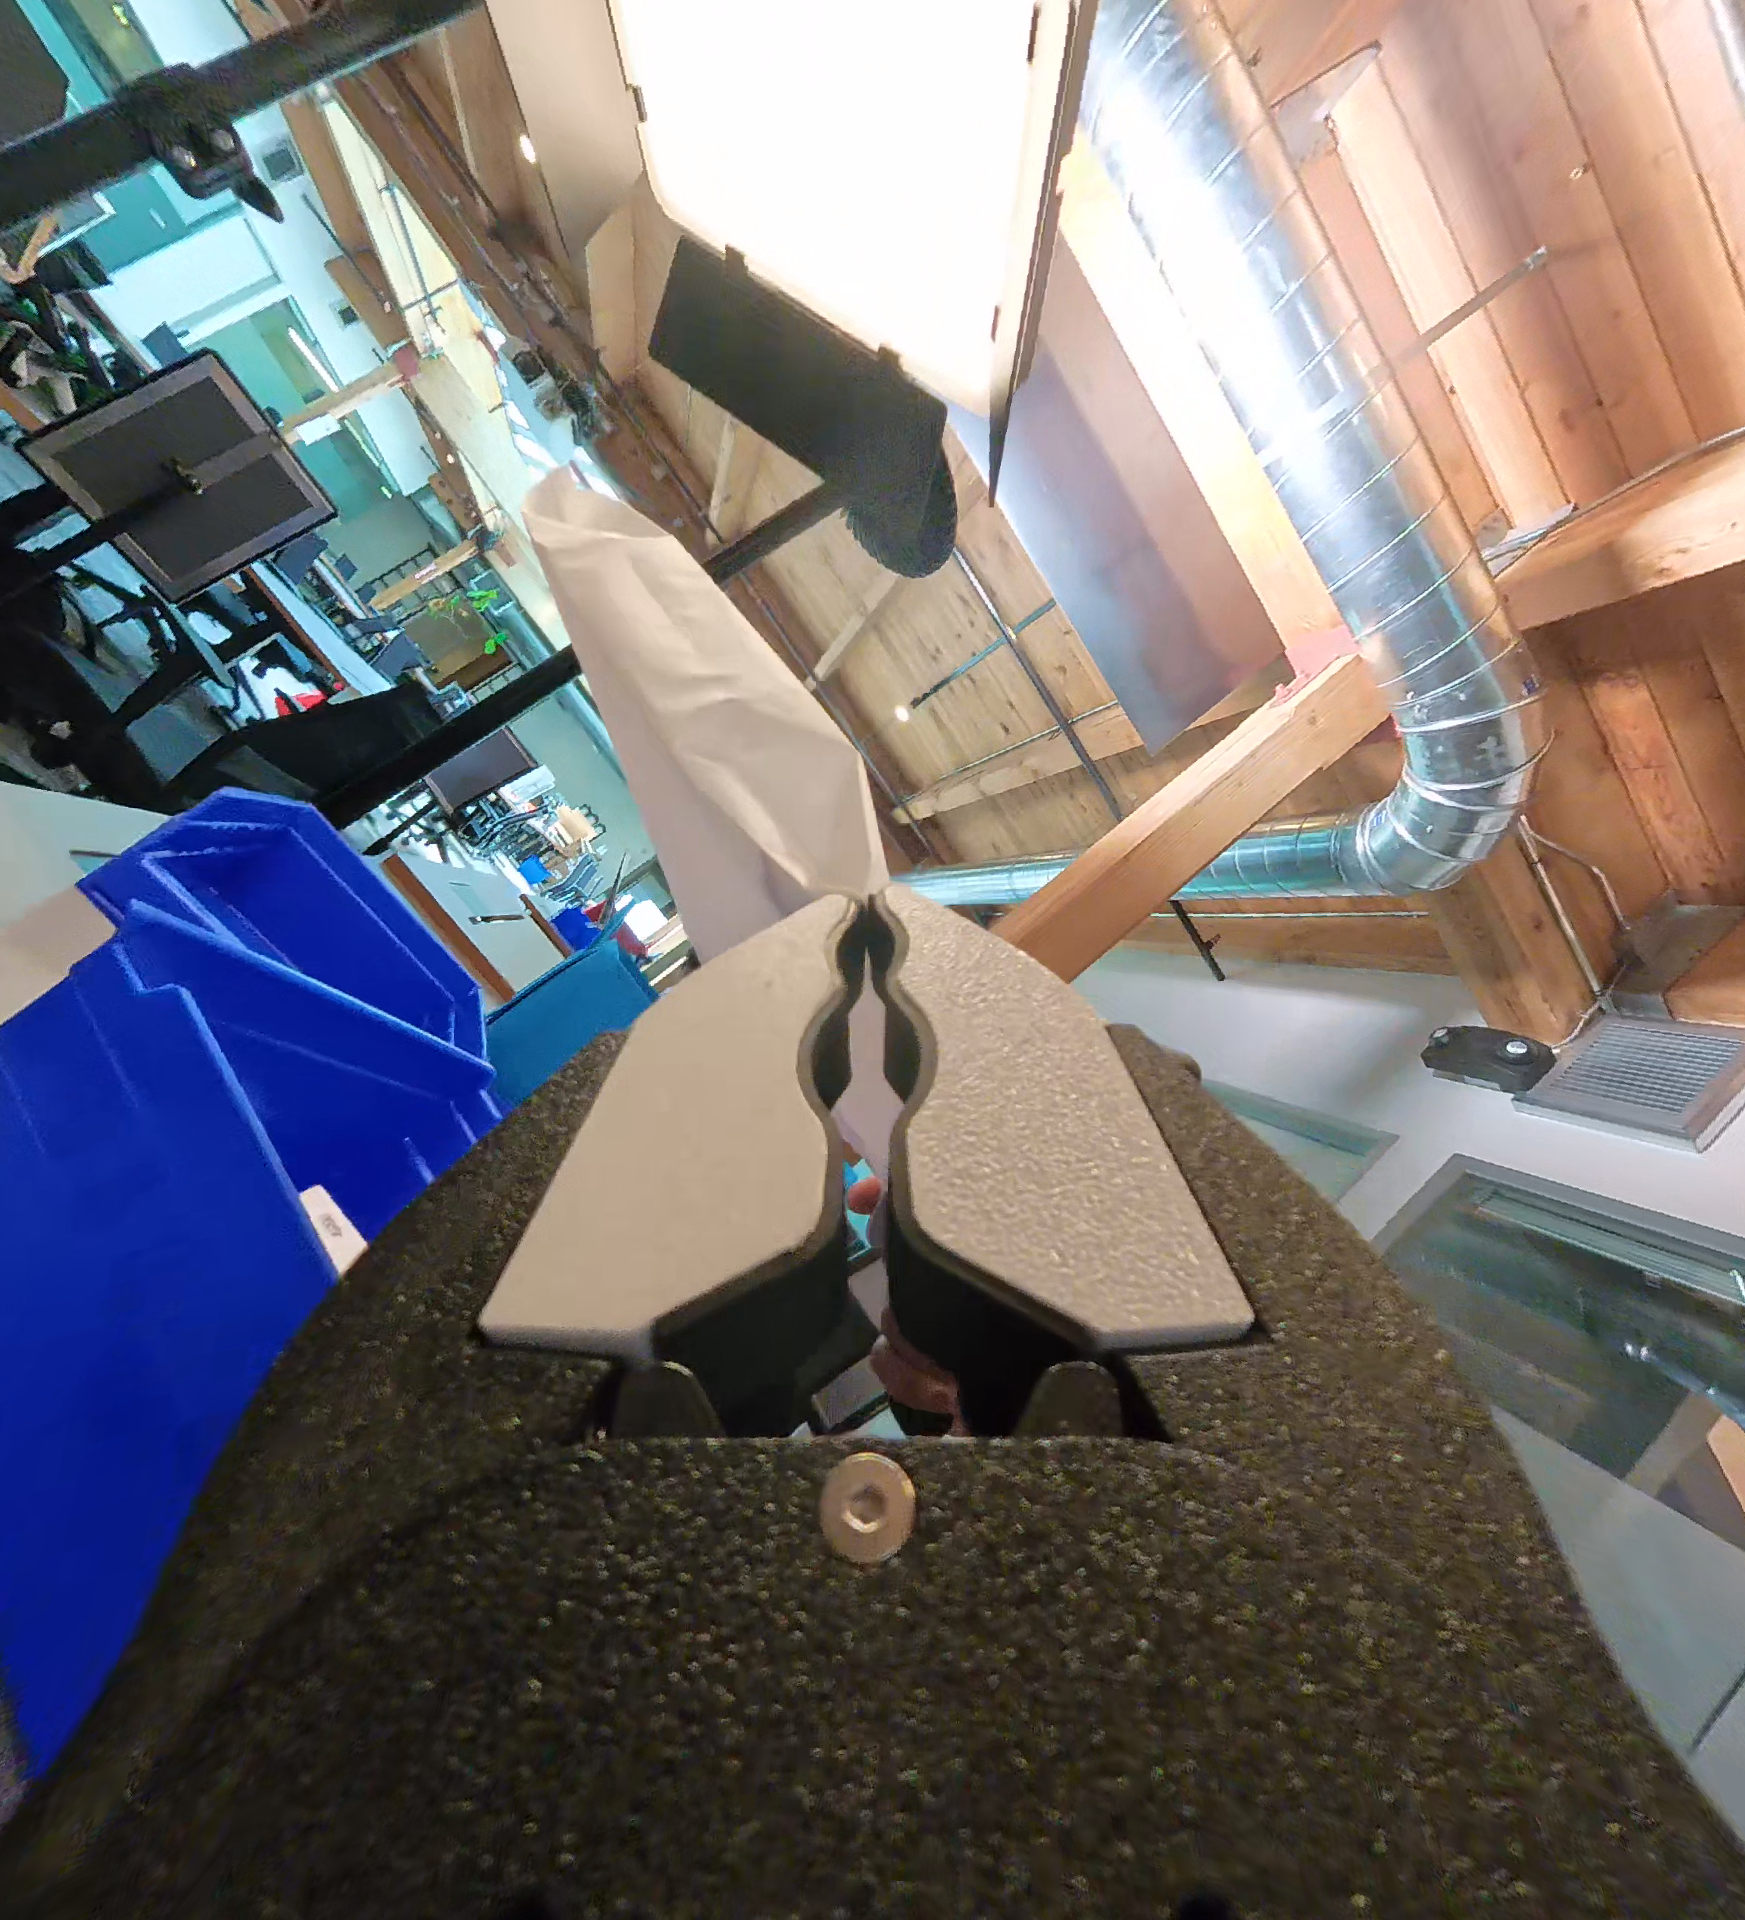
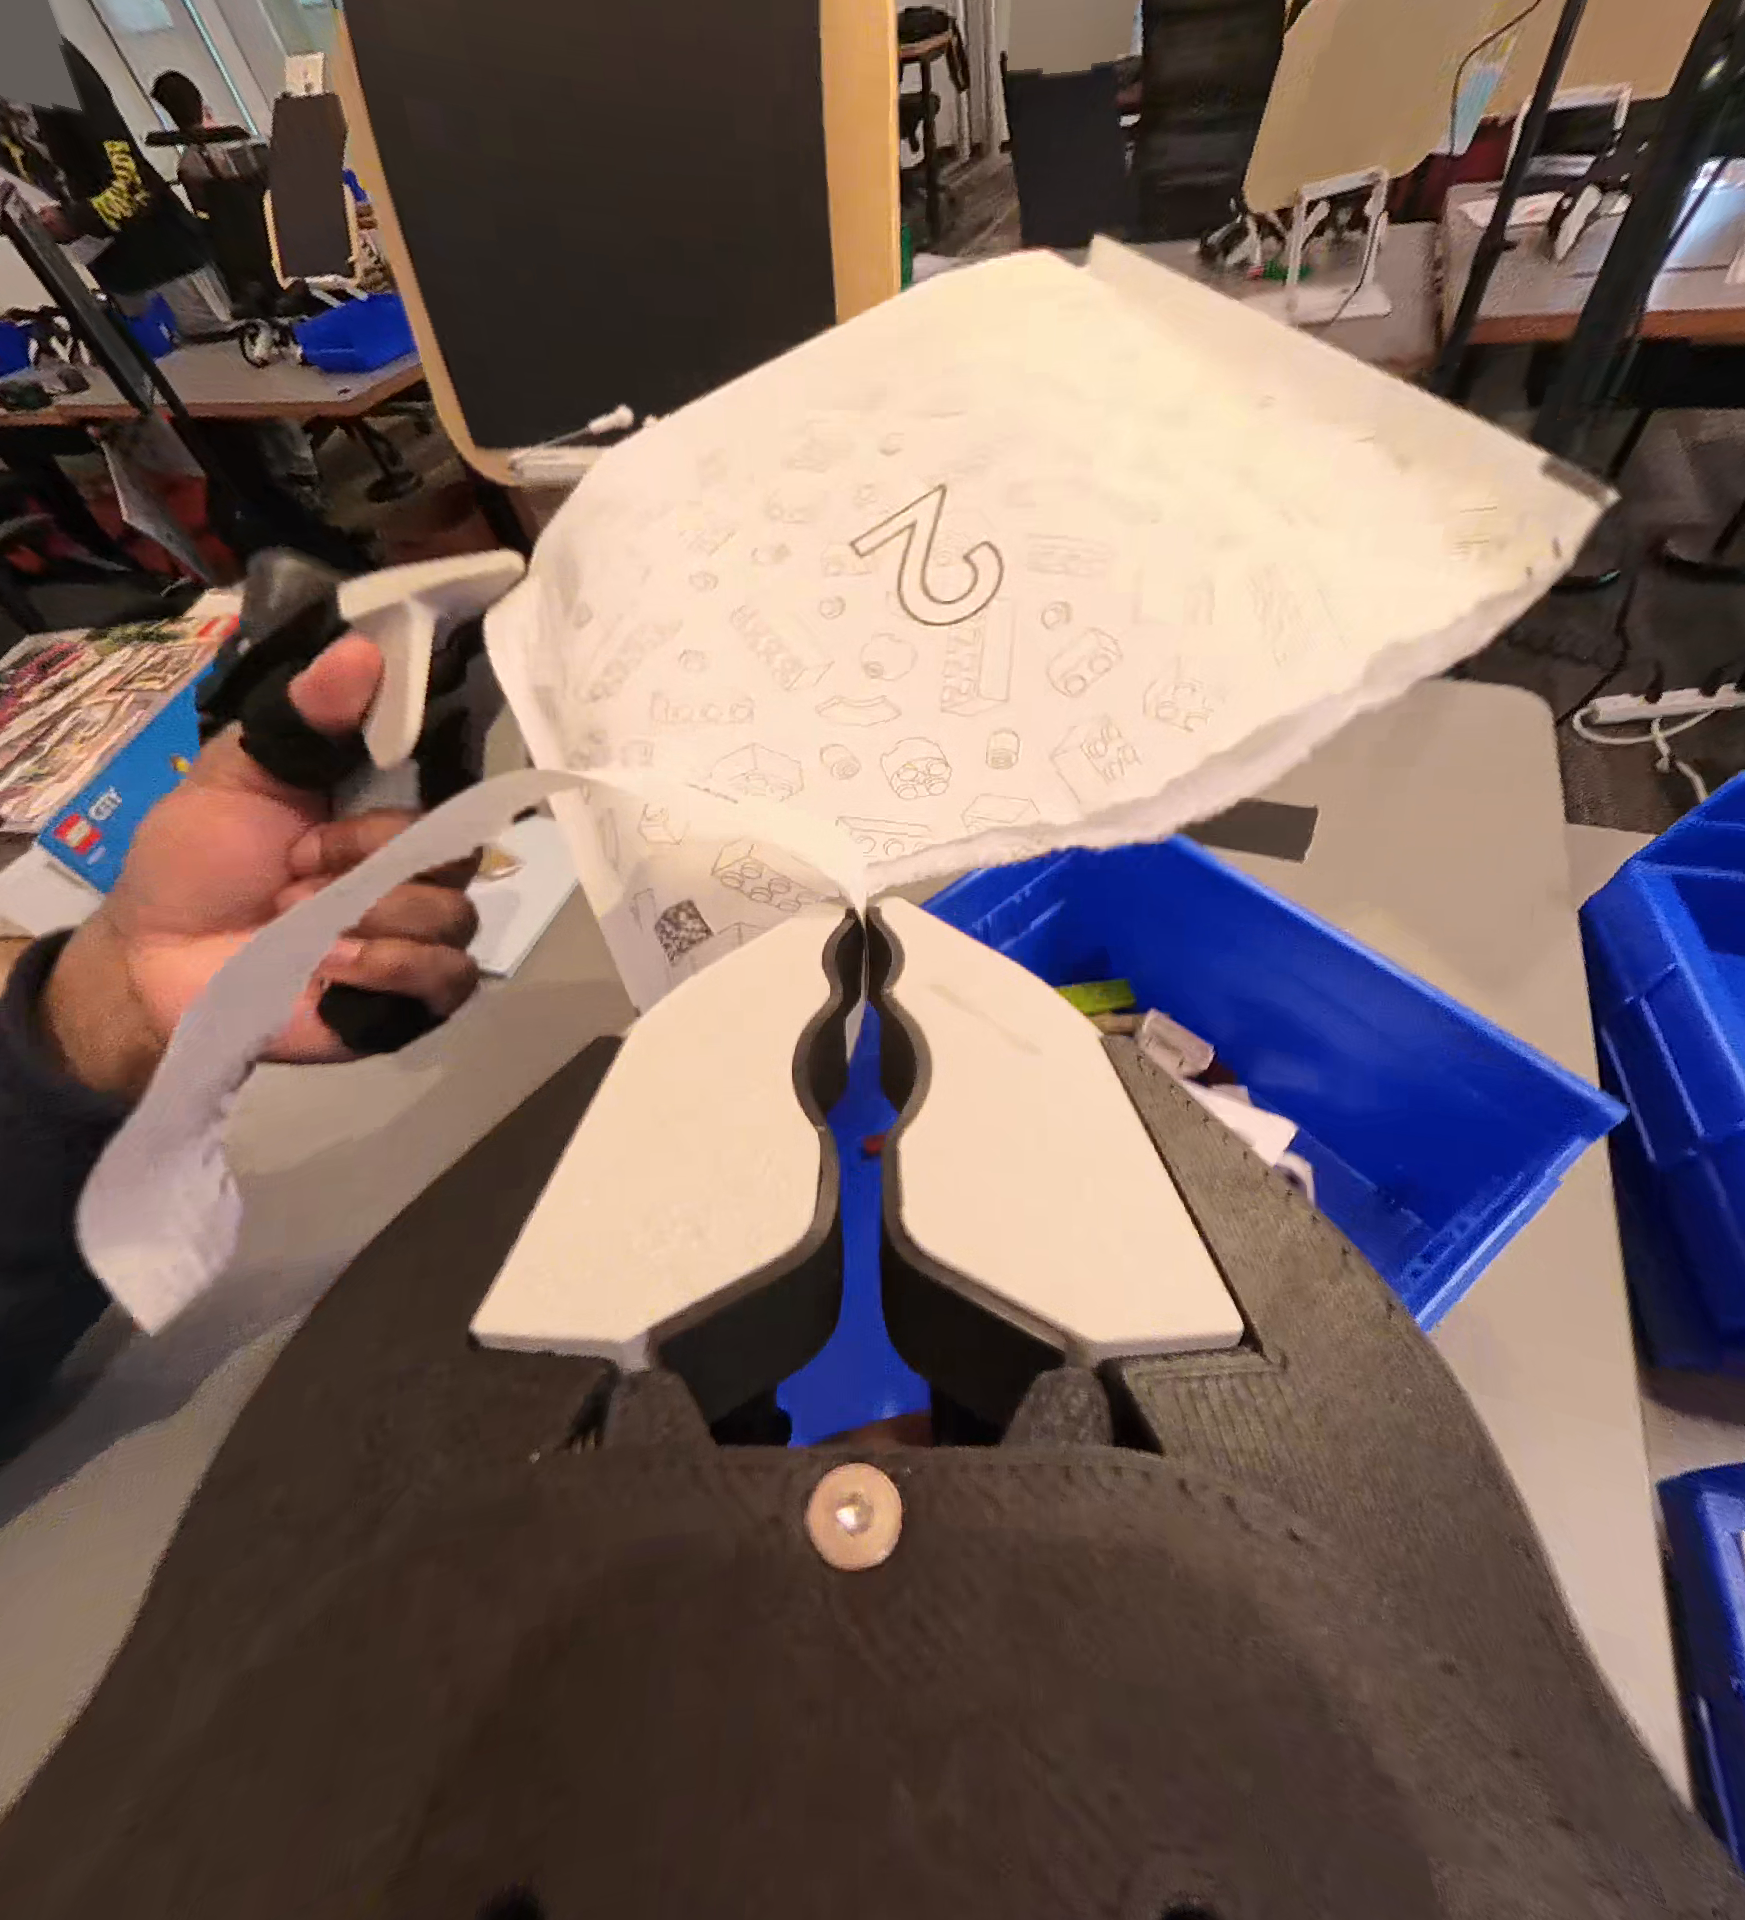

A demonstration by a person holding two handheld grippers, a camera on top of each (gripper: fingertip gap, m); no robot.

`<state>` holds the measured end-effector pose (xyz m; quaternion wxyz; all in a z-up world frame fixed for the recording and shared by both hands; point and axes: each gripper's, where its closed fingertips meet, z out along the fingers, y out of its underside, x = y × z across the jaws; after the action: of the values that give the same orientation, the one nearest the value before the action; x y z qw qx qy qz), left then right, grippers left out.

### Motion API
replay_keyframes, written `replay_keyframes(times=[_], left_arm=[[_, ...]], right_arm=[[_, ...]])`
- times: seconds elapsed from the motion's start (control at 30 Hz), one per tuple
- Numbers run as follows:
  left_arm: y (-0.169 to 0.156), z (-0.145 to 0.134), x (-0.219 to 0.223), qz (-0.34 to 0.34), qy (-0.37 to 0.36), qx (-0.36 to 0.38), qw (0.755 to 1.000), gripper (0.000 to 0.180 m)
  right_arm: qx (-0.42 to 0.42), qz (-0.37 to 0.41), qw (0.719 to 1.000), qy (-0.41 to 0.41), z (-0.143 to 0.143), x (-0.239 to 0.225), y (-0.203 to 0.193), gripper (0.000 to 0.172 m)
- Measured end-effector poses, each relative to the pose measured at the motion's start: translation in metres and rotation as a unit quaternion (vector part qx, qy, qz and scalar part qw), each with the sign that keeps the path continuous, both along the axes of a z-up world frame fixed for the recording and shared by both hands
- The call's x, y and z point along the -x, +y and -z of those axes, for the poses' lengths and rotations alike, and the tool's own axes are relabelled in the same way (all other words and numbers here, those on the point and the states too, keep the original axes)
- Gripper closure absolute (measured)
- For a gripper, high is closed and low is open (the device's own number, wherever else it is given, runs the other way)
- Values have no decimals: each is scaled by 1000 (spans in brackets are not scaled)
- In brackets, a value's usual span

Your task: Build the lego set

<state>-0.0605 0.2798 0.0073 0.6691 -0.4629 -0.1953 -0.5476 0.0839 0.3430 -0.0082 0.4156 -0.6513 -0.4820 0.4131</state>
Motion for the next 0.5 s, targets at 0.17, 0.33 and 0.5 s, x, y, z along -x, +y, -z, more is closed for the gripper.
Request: replay_keyframes(times=[0.17,0.33,0.5], left_arm=[[5,-2,-9,14,45,34,998,180],[29,-17,-16,44,99,67,992,179],[59,-35,-8,36,144,94,984,178]], right_arm=[[61,-35,997,15,19,-19,-29,171],[158,-57,984,57,51,-11,-59,171],[278,-75,942,171,40,10,-59,172]])
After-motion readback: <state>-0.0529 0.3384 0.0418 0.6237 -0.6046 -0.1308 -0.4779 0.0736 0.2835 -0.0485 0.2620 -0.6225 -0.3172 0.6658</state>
